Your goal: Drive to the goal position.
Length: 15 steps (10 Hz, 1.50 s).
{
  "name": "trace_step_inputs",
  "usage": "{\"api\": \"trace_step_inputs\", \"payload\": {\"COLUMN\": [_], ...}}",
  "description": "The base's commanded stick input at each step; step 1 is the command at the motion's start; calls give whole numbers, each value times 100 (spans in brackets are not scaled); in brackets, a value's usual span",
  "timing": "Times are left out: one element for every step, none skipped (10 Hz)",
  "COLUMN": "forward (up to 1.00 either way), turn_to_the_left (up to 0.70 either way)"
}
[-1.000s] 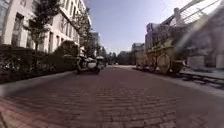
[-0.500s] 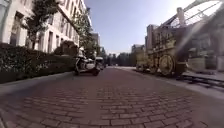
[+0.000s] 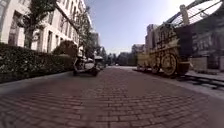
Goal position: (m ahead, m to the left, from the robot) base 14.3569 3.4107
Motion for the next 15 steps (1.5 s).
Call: {"api": "trace_step_inputs", "payload": {"forward": [70, 70, 70, 70, 70, 70, 70, 70, 70, 70, 70, 70, 70, 70, 70], "turn_to_the_left": [0, 0, 0, 0, 0, 0, 0, 0, 0, 0, 0, 0, 0, 0, 0]}}
